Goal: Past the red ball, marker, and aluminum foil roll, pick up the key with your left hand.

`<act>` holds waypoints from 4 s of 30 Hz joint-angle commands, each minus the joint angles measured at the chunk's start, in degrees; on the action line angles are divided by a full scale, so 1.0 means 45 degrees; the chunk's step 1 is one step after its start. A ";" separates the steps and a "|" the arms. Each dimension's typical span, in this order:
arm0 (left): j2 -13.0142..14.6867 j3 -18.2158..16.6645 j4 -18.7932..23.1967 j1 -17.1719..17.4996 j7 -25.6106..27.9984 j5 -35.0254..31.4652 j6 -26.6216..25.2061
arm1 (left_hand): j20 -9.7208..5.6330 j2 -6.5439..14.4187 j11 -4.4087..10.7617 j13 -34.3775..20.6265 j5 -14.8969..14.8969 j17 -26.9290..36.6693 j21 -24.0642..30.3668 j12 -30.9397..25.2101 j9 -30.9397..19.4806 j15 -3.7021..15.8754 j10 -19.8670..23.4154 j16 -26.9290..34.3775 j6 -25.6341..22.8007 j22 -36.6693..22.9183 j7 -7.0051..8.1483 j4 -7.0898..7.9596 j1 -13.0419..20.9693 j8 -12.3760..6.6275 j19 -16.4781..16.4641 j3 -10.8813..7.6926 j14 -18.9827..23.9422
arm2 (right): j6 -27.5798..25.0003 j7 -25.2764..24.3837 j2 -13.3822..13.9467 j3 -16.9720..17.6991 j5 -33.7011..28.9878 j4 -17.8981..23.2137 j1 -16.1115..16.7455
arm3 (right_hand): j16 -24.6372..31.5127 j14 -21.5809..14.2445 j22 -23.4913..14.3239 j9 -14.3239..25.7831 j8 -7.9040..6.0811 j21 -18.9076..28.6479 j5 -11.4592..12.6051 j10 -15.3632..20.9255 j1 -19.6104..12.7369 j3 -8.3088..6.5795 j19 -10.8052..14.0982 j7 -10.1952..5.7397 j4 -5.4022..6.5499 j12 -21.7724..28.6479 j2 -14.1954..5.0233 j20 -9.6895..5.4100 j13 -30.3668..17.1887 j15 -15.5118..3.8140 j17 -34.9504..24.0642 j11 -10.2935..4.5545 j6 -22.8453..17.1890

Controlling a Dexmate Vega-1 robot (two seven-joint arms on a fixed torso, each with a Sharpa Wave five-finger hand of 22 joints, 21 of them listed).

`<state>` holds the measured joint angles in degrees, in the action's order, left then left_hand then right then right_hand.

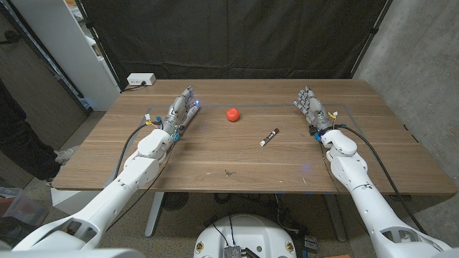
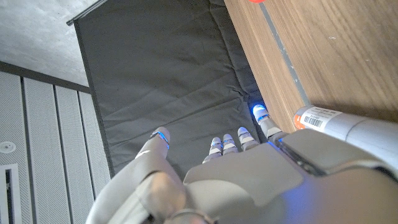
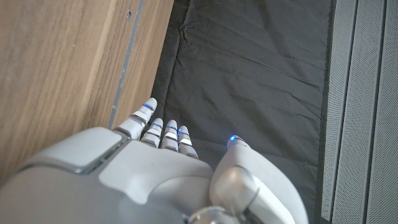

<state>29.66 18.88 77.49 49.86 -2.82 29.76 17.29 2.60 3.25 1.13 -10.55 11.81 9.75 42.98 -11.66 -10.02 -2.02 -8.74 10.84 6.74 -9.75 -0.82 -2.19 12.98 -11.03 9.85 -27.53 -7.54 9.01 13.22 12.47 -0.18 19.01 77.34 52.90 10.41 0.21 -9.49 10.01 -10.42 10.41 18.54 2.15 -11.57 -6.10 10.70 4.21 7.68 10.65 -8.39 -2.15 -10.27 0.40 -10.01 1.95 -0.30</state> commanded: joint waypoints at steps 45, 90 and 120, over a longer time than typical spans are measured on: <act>0.2060 0.0221 0.2447 -0.0442 -0.1196 -0.4019 0.0232 | 0.0467 -0.1229 0.1141 -0.0229 0.0133 0.0110 -0.0876 -0.0307 -0.0090 0.0114 0.0767 0.0090 -0.0773 -0.0159 0.0802 -0.1881 0.4015 -0.0276 0.0411 -0.0308 0.0540 | -0.0001 0.0699 -0.1166 0.1107 -0.1114 -0.0196 -0.0013 | 0.0063 0.0100 -0.0017 0.0075 -0.0088 0.0073 -0.0075 0.0032 -0.0059 -0.0135 0.0123 0.0124 0.0048 0.0054 -0.0039 -0.0145 -0.0055 0.0011 -0.0055 0.0139 0.0009; 0.3247 -0.0467 0.5694 -0.0096 -0.1794 -0.7053 0.0811 | -0.0019 -0.1931 0.1501 -0.0272 0.0517 0.0101 -0.1072 -0.0695 -0.0111 0.0891 0.2367 0.0233 -0.2350 -0.0204 0.1328 -0.1676 0.6858 -0.0446 -0.0774 0.0188 0.1761 | 0.0179 0.0609 -0.1217 0.1159 -0.1084 -0.0061 0.0126 | 0.0066 0.0082 -0.0016 0.0077 -0.0092 0.0071 -0.0141 0.0046 0.0000 -0.0177 0.0133 0.0142 0.0040 0.0054 0.0014 -0.0131 -0.0055 0.0022 -0.0056 0.0147 -0.0012; 0.3582 -0.0315 0.7407 -0.0546 -0.2717 -0.9429 0.1041 | 0.0239 -0.2144 0.1419 -0.0308 0.1007 0.0074 -0.1254 -0.0682 -0.0163 0.1017 0.2787 -0.0040 -0.2783 -0.0218 0.1455 -0.1495 0.7933 -0.0340 -0.1096 0.0760 0.1421 | 0.0307 0.0434 -0.1264 0.1244 -0.0989 -0.0056 0.0246 | 0.0063 0.0081 -0.0016 0.0077 -0.0090 0.0071 -0.0176 0.0065 0.0055 -0.0173 0.0143 0.0133 0.0036 0.0057 0.0070 -0.0136 -0.0056 0.0034 -0.0057 0.0137 -0.0019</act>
<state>45.70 16.68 108.68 48.76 -12.39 -9.59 21.25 3.07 -6.27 7.06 -11.88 15.80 10.00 37.69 -14.63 -10.55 1.86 3.56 11.13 -5.10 -10.54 5.28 -9.09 47.80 -12.40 5.02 -24.64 -0.23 10.09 15.40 6.85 5.11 14.35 77.42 53.86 10.41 0.21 -9.47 10.25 -10.42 10.41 17.70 2.35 -11.57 -6.59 10.90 4.42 7.67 10.64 -8.39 -2.36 -10.24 0.40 -9.99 2.15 -0.51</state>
